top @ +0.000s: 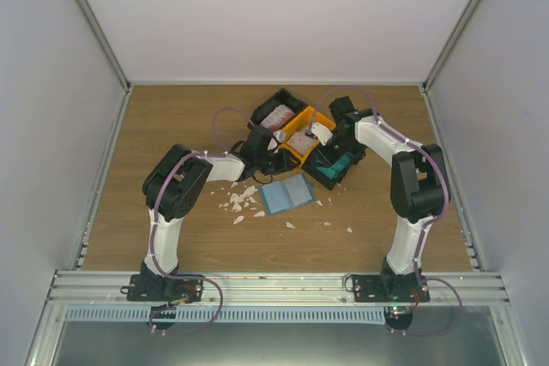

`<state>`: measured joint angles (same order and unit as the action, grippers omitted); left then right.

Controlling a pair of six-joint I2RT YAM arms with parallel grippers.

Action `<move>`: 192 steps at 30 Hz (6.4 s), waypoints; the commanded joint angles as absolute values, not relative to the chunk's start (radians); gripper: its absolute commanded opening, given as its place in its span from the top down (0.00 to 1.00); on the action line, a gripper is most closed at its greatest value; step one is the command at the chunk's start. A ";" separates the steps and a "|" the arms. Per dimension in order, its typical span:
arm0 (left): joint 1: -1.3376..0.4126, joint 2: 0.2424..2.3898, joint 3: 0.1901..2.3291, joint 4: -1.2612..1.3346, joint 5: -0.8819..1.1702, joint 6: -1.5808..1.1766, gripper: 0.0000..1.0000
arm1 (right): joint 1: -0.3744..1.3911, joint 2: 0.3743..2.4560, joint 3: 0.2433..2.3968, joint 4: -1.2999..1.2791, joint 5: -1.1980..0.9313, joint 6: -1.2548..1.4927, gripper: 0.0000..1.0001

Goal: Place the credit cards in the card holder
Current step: Pick up the credit card from the storage box, then insert the credit card into the card holder.

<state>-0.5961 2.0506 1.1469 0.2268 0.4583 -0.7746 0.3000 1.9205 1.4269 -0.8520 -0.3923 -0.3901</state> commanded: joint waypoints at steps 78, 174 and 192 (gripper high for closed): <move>-0.598 1.760 0.959 0.347 0.337 -0.720 0.59 | 0.333 1.577 1.386 -0.782 -0.256 -0.290 1.00; -0.612 1.717 0.515 0.791 0.451 -1.096 1.00 | 0.648 1.637 0.777 -0.321 -0.019 0.486 0.74; -0.608 1.778 0.440 0.841 0.488 -1.102 1.00 | 0.647 1.640 0.792 -0.366 -0.047 0.558 0.73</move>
